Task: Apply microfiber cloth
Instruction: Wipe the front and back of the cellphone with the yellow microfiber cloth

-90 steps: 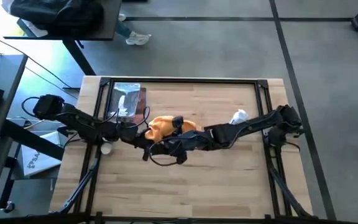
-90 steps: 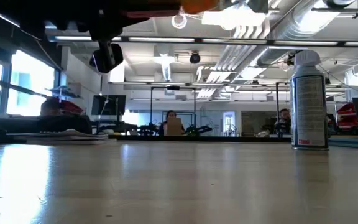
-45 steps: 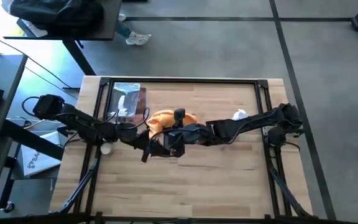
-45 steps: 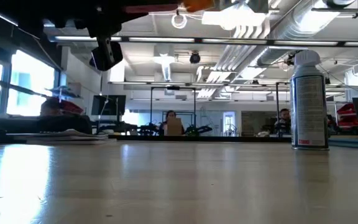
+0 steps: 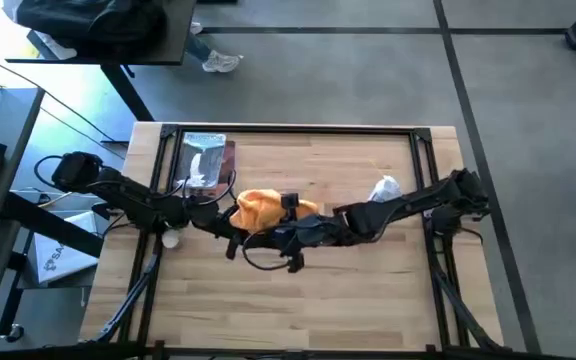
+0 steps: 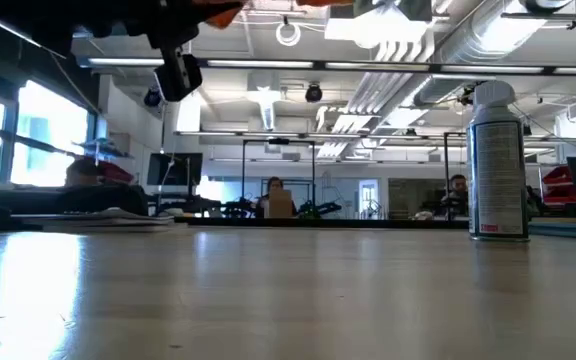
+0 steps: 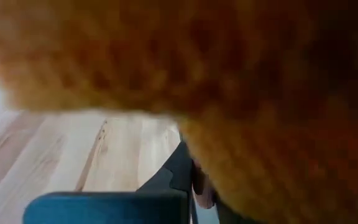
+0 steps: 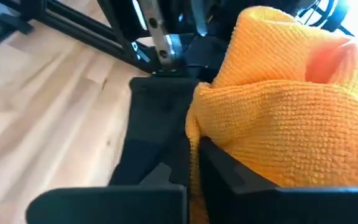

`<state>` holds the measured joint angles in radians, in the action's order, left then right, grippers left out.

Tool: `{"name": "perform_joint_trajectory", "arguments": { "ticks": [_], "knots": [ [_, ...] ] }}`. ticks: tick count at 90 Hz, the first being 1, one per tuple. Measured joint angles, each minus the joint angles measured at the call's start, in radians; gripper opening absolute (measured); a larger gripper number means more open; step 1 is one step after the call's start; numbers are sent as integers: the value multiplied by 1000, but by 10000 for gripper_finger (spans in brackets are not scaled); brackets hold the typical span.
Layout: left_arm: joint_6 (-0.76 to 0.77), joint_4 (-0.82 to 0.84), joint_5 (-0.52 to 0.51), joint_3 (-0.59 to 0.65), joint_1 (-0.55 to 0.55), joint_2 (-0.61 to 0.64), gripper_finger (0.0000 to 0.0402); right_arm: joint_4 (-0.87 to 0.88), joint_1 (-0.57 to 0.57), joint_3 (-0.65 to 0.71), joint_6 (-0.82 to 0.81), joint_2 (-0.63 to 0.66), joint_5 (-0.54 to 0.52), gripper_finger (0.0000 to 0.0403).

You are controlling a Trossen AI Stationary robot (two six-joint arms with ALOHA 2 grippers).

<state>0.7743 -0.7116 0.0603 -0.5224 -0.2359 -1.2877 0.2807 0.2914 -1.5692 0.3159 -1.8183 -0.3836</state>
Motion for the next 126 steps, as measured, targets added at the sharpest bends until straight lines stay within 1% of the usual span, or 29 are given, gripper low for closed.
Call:
{"name": "perform_joint_trajectory", "arguments": {
  "ticks": [26,36,46,62,78,102,117,126],
  "knots": [
    [-29,-4,-9,0,0,22,13,3,14,0,-83,0,-6,0],
    [-66,-5,-10,0,0,27,13,4,20,0,-100,0,-7,0],
    [-95,-7,-20,0,-1,27,13,-8,20,1,-92,0,-52,0],
    [-104,-10,-36,0,-4,31,13,-81,4,3,-12,-2,-103,0],
    [-99,20,-31,-2,-16,31,13,-157,-37,3,78,-3,-112,0],
    [-85,79,-24,-2,-27,30,13,-192,-115,1,173,9,-114,0],
    [-94,115,5,-2,-34,30,13,-159,-157,3,222,90,-207,0],
    [-92,120,-8,-7,-41,32,13,-136,-172,3,242,160,-246,0]
  ]
}}
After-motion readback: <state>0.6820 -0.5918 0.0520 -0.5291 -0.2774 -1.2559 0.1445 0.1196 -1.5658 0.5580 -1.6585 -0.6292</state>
